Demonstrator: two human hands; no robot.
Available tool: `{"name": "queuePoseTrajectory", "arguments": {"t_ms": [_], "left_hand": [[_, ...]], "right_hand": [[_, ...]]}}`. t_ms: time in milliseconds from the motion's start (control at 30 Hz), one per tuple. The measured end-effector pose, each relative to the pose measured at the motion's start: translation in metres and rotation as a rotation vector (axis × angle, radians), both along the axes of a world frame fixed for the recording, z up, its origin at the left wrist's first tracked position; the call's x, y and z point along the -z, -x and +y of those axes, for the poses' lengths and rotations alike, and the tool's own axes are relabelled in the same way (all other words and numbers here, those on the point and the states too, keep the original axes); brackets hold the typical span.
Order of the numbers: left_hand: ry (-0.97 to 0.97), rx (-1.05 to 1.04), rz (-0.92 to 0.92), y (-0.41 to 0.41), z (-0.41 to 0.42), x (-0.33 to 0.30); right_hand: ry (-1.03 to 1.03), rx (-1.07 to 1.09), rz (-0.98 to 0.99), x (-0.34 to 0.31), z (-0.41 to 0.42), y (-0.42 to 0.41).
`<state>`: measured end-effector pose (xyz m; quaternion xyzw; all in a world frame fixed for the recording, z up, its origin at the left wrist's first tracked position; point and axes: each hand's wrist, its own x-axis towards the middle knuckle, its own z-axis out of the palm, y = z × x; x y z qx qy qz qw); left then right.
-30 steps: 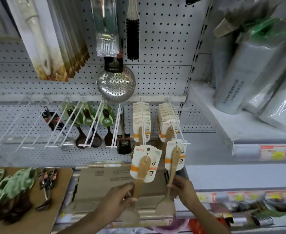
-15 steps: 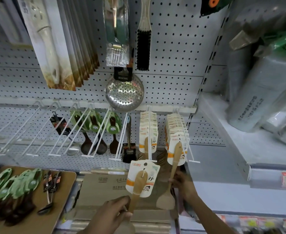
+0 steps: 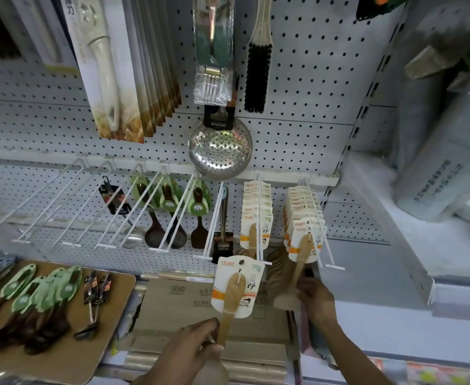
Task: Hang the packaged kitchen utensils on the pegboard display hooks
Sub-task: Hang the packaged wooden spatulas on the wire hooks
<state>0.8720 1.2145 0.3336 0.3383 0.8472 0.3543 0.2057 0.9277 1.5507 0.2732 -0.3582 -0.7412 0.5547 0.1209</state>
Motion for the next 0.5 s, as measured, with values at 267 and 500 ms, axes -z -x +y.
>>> {"name": "queuePoseTrajectory", "arguments": {"t_ms": [267,500], "left_hand": [[-0.047,0.004,-0.047,-0.011,0.012,0.009],[-0.082,0.053,-0.057,-0.024,0.022,0.023]], "right_hand": [[-0.004,-0.227,-0.04,-0.035,-0.063,-0.039],[0.208,-0.441,0.099,-0.059,-0.136,-0.064]]}}
